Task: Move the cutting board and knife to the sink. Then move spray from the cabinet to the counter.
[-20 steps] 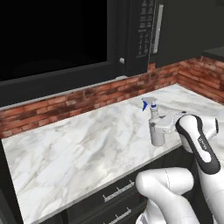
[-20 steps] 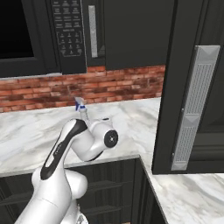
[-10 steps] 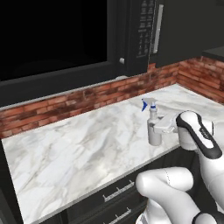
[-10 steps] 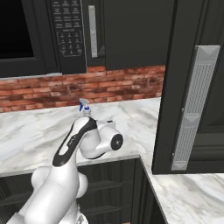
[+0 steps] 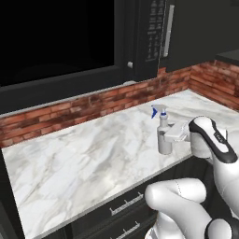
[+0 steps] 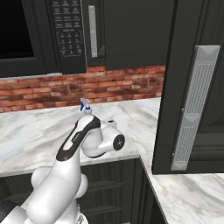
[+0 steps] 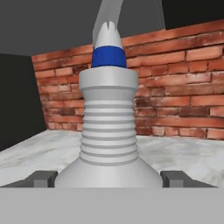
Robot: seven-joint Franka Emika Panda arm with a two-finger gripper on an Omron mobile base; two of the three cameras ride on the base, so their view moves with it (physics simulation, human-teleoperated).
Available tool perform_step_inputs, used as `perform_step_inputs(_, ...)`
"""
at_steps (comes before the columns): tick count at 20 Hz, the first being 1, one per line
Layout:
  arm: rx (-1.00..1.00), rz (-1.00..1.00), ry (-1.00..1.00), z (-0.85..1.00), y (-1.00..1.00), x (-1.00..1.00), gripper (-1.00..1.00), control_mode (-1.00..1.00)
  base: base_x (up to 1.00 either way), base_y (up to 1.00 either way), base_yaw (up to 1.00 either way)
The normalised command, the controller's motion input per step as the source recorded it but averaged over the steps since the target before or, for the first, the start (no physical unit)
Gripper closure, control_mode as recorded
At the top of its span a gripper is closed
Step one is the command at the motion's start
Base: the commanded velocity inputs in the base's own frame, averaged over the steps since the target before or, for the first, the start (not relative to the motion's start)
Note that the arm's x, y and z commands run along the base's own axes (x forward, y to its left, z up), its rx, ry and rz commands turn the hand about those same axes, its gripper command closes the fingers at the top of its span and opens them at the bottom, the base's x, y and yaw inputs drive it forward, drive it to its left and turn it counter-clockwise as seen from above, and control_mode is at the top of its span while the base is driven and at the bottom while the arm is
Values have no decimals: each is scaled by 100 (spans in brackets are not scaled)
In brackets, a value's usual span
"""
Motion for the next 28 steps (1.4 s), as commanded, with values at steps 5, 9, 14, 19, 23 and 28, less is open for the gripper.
perform_step_inputs(5, 0, 0, -5, -8, 0, 8, 100, -100, 0, 0, 0)
perform_step_inputs(9, 0, 0, -6, -18, 0, 10, 100, -100, 0, 0, 0)
perform_step_inputs(14, 1, 0, -1, -18, -2, 15, 100, -100, 0, 0, 0)
perform_step_inputs(19, 1, 0, 0, -19, -4, 21, 100, -100, 0, 0, 0)
perform_step_inputs(23, 0, 0, 0, -17, -5, 23, 100, -100, 0, 0, 0)
perform_step_inputs(28, 0, 0, -1, -19, -8, 22, 100, -100, 0, 0, 0)
